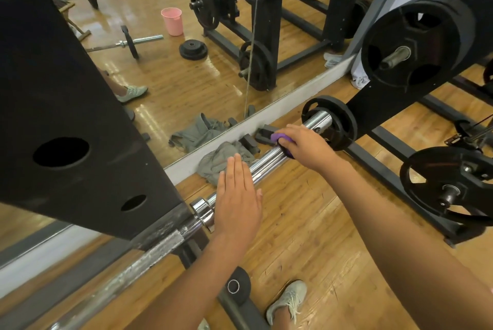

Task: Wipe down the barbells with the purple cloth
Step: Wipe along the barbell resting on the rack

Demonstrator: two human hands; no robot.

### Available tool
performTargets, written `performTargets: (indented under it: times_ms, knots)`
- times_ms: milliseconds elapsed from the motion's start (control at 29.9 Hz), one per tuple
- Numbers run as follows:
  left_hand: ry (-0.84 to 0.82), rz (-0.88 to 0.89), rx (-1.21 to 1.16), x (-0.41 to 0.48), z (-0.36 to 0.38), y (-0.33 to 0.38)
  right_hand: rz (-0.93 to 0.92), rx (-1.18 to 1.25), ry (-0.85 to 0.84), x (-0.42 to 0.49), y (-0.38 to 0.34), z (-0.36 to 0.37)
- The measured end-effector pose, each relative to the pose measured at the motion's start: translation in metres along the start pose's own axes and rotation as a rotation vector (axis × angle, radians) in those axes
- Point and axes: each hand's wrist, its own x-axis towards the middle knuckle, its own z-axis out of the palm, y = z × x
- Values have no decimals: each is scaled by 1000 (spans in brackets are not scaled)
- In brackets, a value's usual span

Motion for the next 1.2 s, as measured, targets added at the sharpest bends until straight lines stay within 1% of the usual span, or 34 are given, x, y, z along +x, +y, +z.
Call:
performTargets:
  times_ms: [67,201,335,401,502,569,636,736,836,903,1004,1137,1204]
  knots:
    - [-2,-9,14,0,0,0,2,-15,32,0,-3,4]
    - [-31,-7,59,-9,2,6,-80,10,29,-12,-3,14]
    - [-47,12,57,-18,1,15,-11,48,94,-12,4,9]
    - [-64,1,19,-19,0,16,-7,33,114,-13,-3,12]
    - [-97,-3,-83,-19,-11,16,-49,20,81,-14,-5,15]
    - [-121,-15,-167,-12,-20,11,-27,37,62,-11,-1,11]
    - [-124,-58,-205,-2,-30,0,9,59,79,-9,0,8]
    - [-163,-104,-117,4,-31,-19,-5,42,99,-13,-12,13]
    - [-115,-59,15,-2,-26,-21,-79,42,80,-19,-11,16]
    - [-140,-57,-9,0,-24,-19,-51,73,93,-14,-4,12]
    - [-174,-56,0,3,-27,-20,3,132,189,-13,-4,11]
    - [-156,-39,52,0,-25,-19,-111,78,163,-26,-18,24]
    - [-143,-35,66,-1,-22,-19,-102,92,144,-24,-11,25]
